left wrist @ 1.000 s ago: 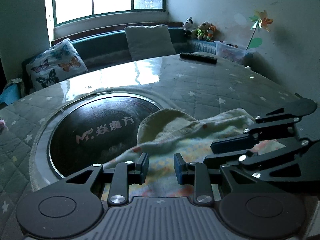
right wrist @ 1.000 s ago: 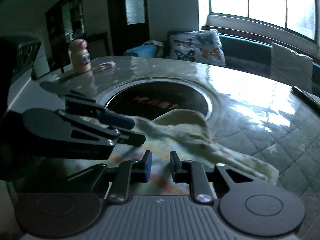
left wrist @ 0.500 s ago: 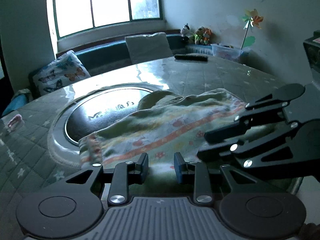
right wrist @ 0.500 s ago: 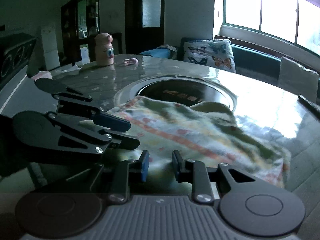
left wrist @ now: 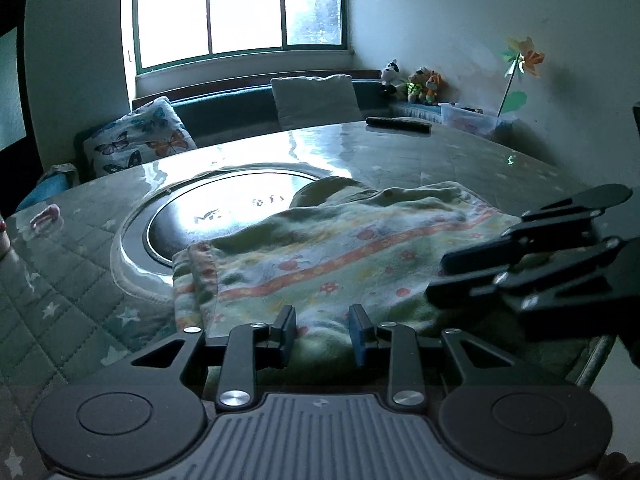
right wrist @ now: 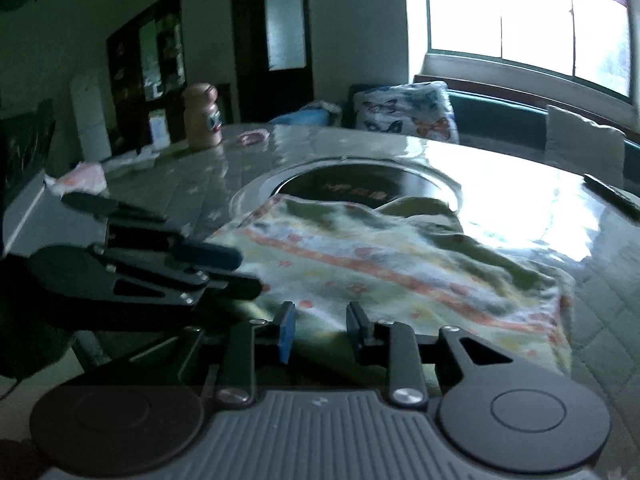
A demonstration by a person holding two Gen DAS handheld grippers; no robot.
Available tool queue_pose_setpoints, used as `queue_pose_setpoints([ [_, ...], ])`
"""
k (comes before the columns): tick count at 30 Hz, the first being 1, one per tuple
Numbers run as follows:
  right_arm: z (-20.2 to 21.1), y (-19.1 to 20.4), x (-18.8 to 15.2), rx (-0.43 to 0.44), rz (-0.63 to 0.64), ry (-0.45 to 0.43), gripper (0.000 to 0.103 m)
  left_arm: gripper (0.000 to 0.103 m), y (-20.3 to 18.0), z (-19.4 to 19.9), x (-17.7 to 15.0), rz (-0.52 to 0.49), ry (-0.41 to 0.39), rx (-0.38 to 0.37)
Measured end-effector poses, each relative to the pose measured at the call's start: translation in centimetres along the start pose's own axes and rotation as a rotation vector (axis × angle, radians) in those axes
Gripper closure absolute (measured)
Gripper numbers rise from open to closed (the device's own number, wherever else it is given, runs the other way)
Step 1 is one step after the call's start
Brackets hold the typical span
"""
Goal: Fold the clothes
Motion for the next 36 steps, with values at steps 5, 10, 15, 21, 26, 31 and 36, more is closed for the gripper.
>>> queue_pose_setpoints([
  [5,0.4,-1.8,-0.9,-0.029,-0.081,0.002,0.076,0.071,-0.1,-0.1,0.0,0.003,0.001,0.0],
  [10,1.3,-3.9,-2.3,-0.104,-0.146,0.002,0.075,0.07,-0.1,-0.1,0.0,0.005,0.003,0.0],
  [15,2.5,-6.4,-3.6,-0.172,-0.228,0.003,0.078,0.07,0.1,-0.1,0.0,0.009,0.005,-0.005],
  [21,3.2,-7.0,-3.1,-0.214,-0.234,-0.015,0.084,0.07,0.1,-0.1,0.0,0.012,0.007,-0.005],
  [26,1.8,-7.4,-2.3,-0.195,-0.23,-0.019,0.083,0.068,0.2,0.0,0.0,0.015,0.01,-0.008],
  [31,1.6,-9.1,-3.2,-0.196,-0.288,-0.004,0.088,0.066,0.6,0.0,0.0,0.028,0.017,-0.022],
  [36,1.7,-9.3,-2.2,-0.206,-0.276,-0.026,0.084,0.066,0.9,0.1,0.9,0.038,0.02,-0.028],
])
Point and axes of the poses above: each gripper's, at about its wrist camera, not at the fingertips, and z roughly against the way its jaws point, y to its left, x to its top, the point moved 3 cm from there along -z, roughly the way its jaws point, and after that the axes turned 13 degrees about y, right-handed, at the moved point
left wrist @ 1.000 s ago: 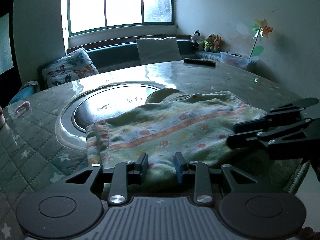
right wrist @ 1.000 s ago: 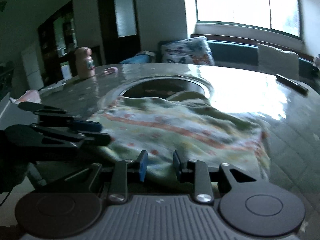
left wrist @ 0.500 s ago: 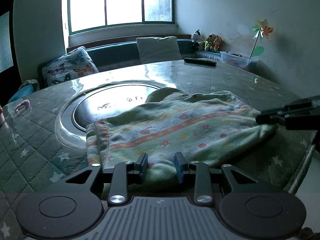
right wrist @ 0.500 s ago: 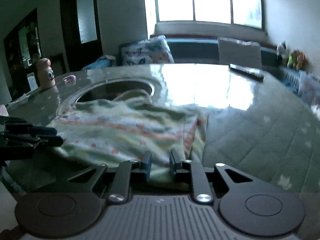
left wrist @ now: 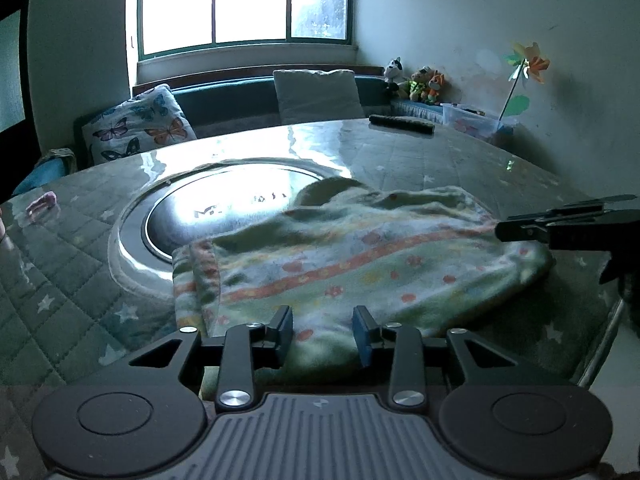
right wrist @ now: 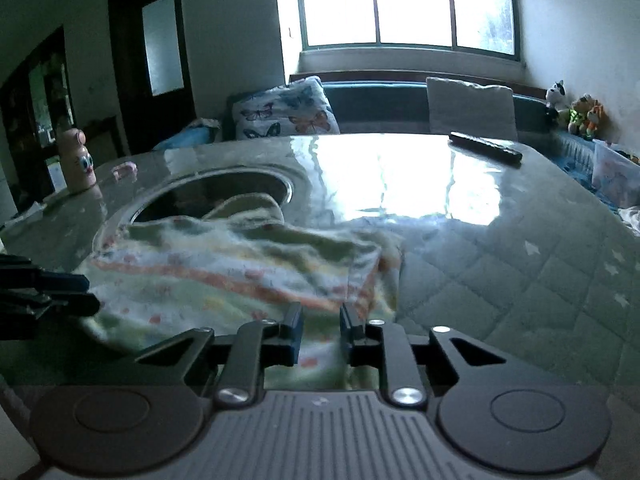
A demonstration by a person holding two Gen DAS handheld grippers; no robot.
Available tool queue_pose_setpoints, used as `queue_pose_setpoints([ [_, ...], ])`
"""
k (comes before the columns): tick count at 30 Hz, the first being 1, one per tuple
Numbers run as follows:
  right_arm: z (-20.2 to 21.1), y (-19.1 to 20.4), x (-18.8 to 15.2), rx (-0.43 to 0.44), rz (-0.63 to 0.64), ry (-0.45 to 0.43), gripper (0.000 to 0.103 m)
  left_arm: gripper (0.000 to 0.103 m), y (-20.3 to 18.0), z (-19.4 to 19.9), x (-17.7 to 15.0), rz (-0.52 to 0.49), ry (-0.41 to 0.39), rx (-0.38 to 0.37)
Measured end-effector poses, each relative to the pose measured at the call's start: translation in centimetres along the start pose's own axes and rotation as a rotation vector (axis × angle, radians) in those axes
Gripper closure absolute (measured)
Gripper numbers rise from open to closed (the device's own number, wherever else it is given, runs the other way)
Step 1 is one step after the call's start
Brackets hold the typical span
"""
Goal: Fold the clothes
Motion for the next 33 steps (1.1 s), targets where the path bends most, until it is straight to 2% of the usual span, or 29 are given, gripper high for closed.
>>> queue_pose_setpoints([
  [5,-1.6,-0.3,0.8,0.02,-0.011,0.013,0.084,0.067,1.6,-0.5,0.7,0.036,0.012,0.032],
  [12,-1.7,-1.9,1.9,0.013,-0.053,0.015,0.084,0.068,3.8,-1.4,1.4,0.074,0.041,0.062],
  [17,-2.5,-1.4,3.8,0.042,-0.013,0.002,0.084,0.068,4.7,-2.7,3.1,0.093,0.053,0.07],
  [26,-5.7,-2.0,4.8,0.048,-0.019,0.045,0.085,0.068,5.8,-5.2,5.4,0.082,0.08,0.091],
  [31,-5.1,-2.3,5.1,0.016,-0.02,0.041,0.084,0.068,6.1,-5.4,5.8,0.086,0.088,0.098],
  [33,-4.8,-2.0,5.5,0.034,-0.012,0.032,0.084,0.068,5.7,-5.3,6.2,0.078,0.079,0.093],
])
Point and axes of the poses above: each gripper's, at about its wrist camera, not at the fingertips, and z roughly against the way its jaws point, y to its left, x to its top, the point moved 3 cm from there along -z, roughly the way its jaws point, and after that the axes turned 13 degrees about y, right-handed, at the moved point
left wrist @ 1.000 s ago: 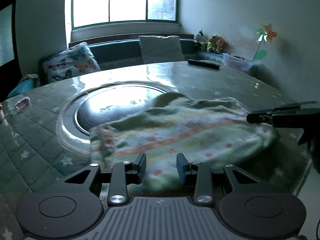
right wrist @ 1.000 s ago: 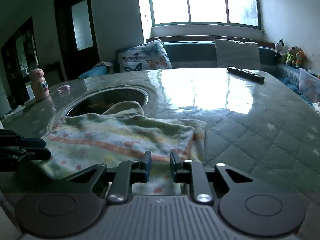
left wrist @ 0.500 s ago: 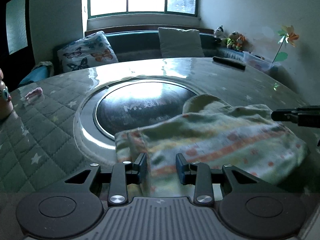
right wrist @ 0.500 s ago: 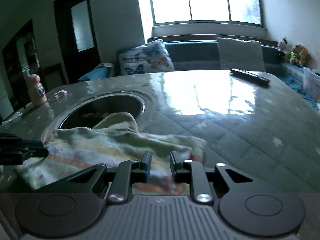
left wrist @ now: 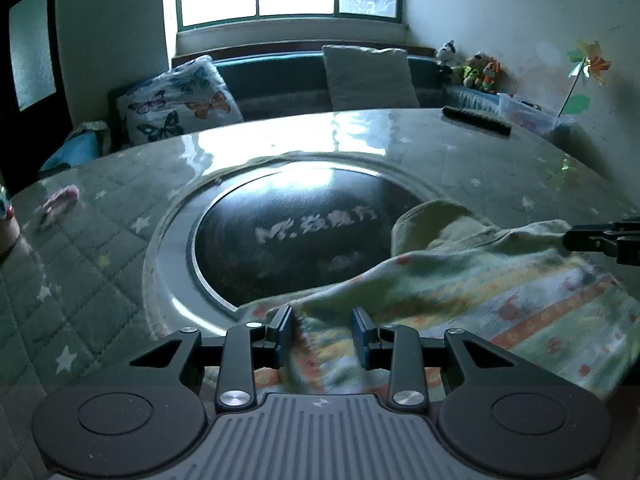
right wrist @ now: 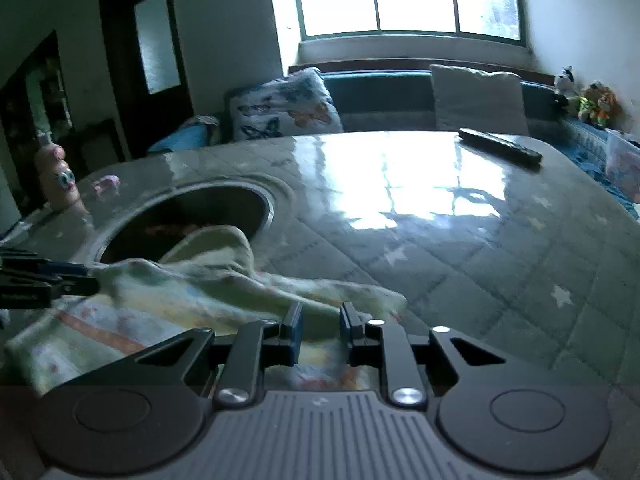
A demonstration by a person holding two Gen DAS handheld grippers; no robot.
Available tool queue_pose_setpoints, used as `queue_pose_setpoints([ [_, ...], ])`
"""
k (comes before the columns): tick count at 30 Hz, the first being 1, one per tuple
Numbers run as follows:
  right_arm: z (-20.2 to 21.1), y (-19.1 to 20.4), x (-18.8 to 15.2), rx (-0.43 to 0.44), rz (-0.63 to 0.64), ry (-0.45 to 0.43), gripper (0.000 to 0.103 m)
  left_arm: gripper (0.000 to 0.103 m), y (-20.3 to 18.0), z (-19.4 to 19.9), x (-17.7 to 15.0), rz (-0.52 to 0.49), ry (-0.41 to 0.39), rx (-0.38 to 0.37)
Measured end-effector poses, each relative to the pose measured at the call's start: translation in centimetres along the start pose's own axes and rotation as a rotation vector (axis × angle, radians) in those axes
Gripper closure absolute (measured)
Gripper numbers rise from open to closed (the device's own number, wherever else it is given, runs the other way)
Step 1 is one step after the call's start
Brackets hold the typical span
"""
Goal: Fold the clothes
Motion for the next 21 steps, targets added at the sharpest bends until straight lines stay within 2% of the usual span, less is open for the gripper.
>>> queue_pose_setpoints([
  [8,-1.4,3.4,2.2,0.071,0.094,-0.003,0.084,0.068,-2.7,-0.9,2.0,-0.034,-0.009,-0.033],
  [15,-3.9,4.0,2.7,0.058,0.108,0.059,0.084,0.069,-2.9,-2.5,2.7,-0.021,0.017,-0.037],
  [21,-2.7,4.5,2.7,0.053,0.13,0.03,0.083,0.069,-2.4,-1.4,2.3,-0.006,-0.005,-0.037],
])
Point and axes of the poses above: each gripper's, at about its wrist camera, not at the fingertips, and z roughly against the way its jaws point, y to its left, x to its top, the point moved 3 cm from there along -z, roughly the way its jaws point, and after that the axes turned 13 degrees about y, right-handed, at the moved point
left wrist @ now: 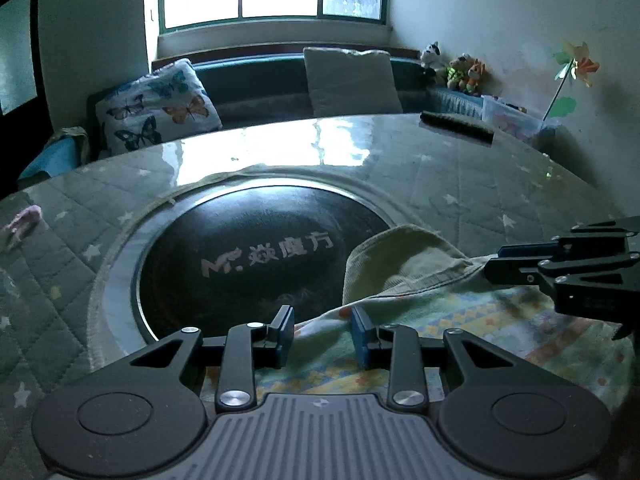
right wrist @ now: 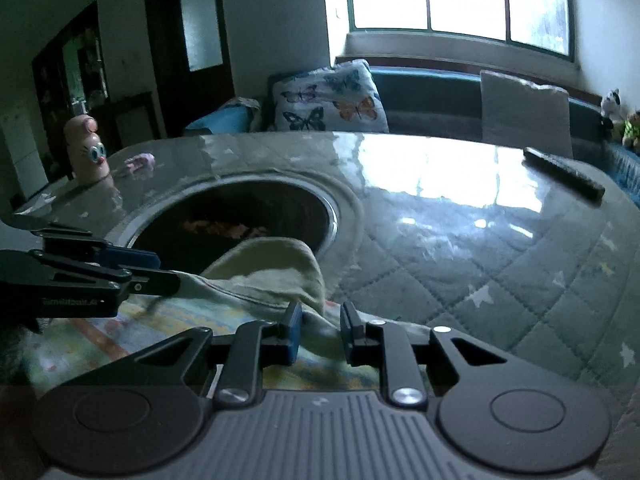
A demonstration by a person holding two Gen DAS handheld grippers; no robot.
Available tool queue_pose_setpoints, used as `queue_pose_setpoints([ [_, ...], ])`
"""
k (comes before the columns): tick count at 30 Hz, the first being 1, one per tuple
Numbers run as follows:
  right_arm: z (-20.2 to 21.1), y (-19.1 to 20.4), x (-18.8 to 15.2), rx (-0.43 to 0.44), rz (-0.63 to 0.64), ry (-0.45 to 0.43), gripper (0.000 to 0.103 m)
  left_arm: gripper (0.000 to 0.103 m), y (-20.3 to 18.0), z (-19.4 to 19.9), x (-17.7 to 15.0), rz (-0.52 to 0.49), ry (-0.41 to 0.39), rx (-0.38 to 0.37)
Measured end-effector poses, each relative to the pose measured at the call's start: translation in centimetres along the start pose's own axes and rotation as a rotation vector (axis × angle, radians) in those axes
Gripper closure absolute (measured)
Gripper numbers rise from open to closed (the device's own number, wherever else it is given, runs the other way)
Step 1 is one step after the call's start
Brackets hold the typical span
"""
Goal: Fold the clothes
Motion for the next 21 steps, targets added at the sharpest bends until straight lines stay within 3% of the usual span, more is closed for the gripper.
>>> queue_pose_setpoints([
  [11,1.8,5.3,-1.7,0.051,0.177,-0.003,0.082,0.069,1.1,-0.1,-1.2,0.009,0.018,0.057],
  [21,4.9,8.7,-6.6,0.088,0.345,0.026,0.079,0.069,1.2,1.8,-2.4,0.016,-0.01,0.068],
])
Point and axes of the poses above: each gripper's, at about its wrist camera, not at the fingertips, and z roughly against the way its jaws point, y to its left, x to its top, the point moved 3 cm from there along -z, roughly the way its jaws point, and after that the axes turned 13 degrees about y, right-handed, at the moved point
